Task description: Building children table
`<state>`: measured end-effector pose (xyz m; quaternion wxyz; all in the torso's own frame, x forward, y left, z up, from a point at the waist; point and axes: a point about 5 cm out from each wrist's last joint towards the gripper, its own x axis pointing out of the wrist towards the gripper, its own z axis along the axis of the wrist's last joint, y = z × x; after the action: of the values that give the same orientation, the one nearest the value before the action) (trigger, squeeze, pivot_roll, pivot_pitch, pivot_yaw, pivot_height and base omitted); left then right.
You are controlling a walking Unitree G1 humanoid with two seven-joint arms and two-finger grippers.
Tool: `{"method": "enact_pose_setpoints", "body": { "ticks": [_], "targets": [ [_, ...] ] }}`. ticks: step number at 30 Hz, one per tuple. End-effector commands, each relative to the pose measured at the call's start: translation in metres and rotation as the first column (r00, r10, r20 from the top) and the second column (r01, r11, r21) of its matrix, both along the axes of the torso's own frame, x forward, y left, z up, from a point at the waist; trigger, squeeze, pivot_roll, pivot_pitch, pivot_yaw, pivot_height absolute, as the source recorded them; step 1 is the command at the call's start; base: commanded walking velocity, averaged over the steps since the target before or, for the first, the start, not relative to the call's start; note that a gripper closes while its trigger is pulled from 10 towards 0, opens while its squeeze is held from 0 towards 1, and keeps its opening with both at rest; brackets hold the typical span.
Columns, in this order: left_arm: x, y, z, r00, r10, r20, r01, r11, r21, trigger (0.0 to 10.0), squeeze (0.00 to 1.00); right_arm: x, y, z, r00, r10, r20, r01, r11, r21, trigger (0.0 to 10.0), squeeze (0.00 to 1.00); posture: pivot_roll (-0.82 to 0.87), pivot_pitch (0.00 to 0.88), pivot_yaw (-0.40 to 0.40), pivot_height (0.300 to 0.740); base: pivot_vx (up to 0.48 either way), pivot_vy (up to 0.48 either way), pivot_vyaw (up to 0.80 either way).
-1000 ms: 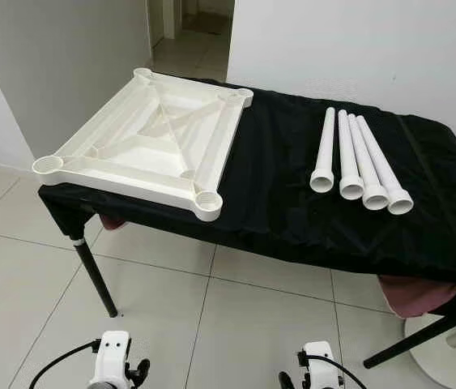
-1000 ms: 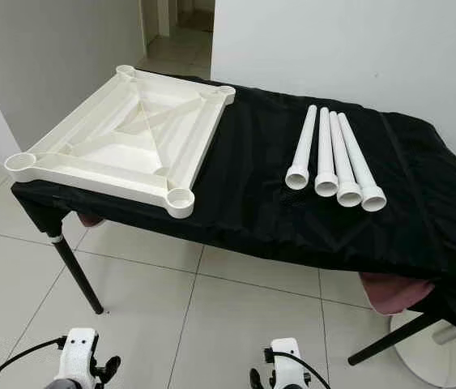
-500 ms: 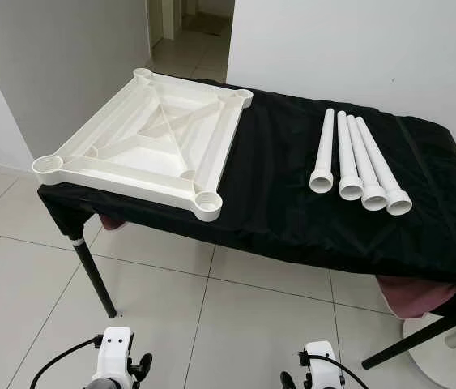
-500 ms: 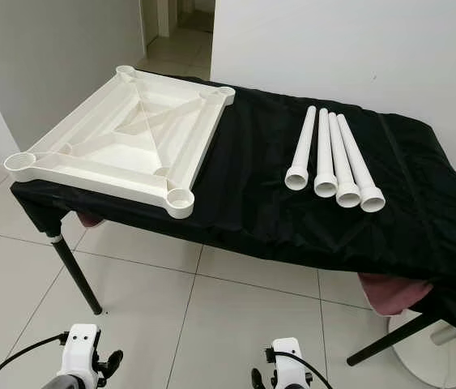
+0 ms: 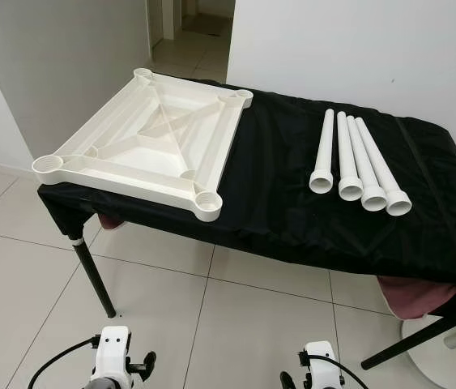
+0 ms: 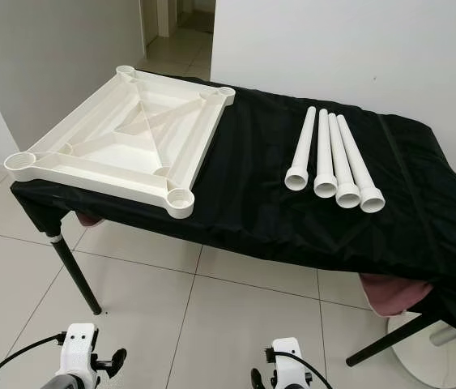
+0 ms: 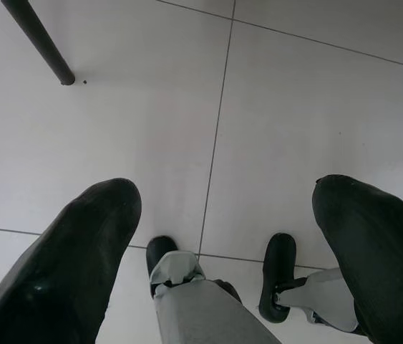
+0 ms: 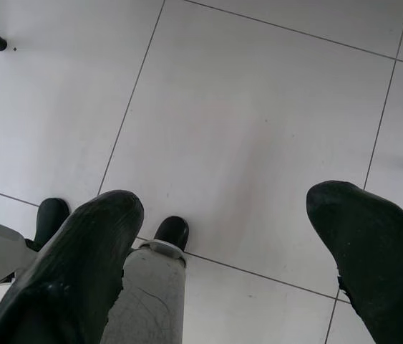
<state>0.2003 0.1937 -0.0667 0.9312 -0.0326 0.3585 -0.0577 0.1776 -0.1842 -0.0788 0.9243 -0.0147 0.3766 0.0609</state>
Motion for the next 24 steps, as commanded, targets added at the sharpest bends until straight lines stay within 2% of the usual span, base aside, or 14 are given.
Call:
{"method": "enact_pose_setpoints", "body": {
  "ticks": [1,9,10,16,19,20,22,23,24],
  "targets": [
    [0.001,-0.005,0.001,0.997,-0.077,0.005,0.077,0.996,-0.045,10.0,0.00,-0.003,-0.002,-0.002,1.000,-0.010,-0.021,0.010,1.000,0.000,10.0,0.00,0.09,0.000,-0.098,0.740,0.000,0.000,0.00],
    [0.006,-0.005,0.005,0.995,-0.098,0.031,0.099,0.994,-0.041,10.0,0.00,-0.001,-0.001,-0.001,1.000,-0.007,-0.019,0.007,1.000,0.002,10.0,0.00,0.09,0.000,-0.101,0.740,0.000,0.000,0.00],
    [0.008,-0.005,0.006,0.994,-0.100,0.043,0.102,0.993,-0.058,10.0,1.00,-0.001,0.000,-0.001,1.000,-0.007,-0.018,0.008,1.000,0.010,10.0,1.00,0.09,0.000,-0.101,0.740,0.000,0.000,0.00],
    [0.012,-0.006,0.009,0.992,-0.106,0.062,0.110,0.991,-0.071,10.0,1.00,0.000,0.000,-0.001,1.000,-0.009,-0.012,0.009,1.000,0.016,10.0,1.00,0.10,0.000,-0.101,0.740,0.000,0.000,0.00],
    [0.012,-0.005,0.009,0.990,-0.129,0.056,0.131,0.991,-0.032,10.0,1.00,0.001,0.000,0.000,1.000,-0.007,-0.007,0.008,1.000,0.019,10.0,1.00,0.10,0.000,-0.101,0.740,0.000,0.000,0.00],
    [0.013,-0.008,0.011,0.984,-0.161,0.071,0.164,0.986,-0.038,10.0,0.00,0.003,0.000,0.001,1.000,-0.001,0.003,0.001,1.000,0.016,10.0,1.00,0.10,0.000,-0.099,0.740,0.000,0.000,0.00],
    [0.013,-0.008,0.011,0.984,-0.161,0.071,0.164,0.986,-0.038,10.0,0.00,0.003,0.000,0.001,1.000,-0.001,0.003,0.001,1.000,0.016,10.0,1.00,0.10,0.000,-0.099,0.740,0.000,0.000,0.00],
    [0.016,-0.012,0.013,0.975,-0.200,0.096,0.204,0.978,-0.041,10.0,0.00,0.005,-0.001,0.003,1.000,0.001,0.020,-0.001,1.000,0.016,10.0,0.10,0.10,0.000,-0.102,0.740,0.000,0.000,0.00],
    [0.016,-0.012,0.013,0.975,-0.200,0.096,0.204,0.978,-0.041,10.0,0.00,0.005,-0.001,0.003,1.000,0.001,0.020,-0.001,1.000,0.016,10.0,0.10,0.10,0.000,-0.102,0.740,0.000,0.000,0.00]
  ]
}}
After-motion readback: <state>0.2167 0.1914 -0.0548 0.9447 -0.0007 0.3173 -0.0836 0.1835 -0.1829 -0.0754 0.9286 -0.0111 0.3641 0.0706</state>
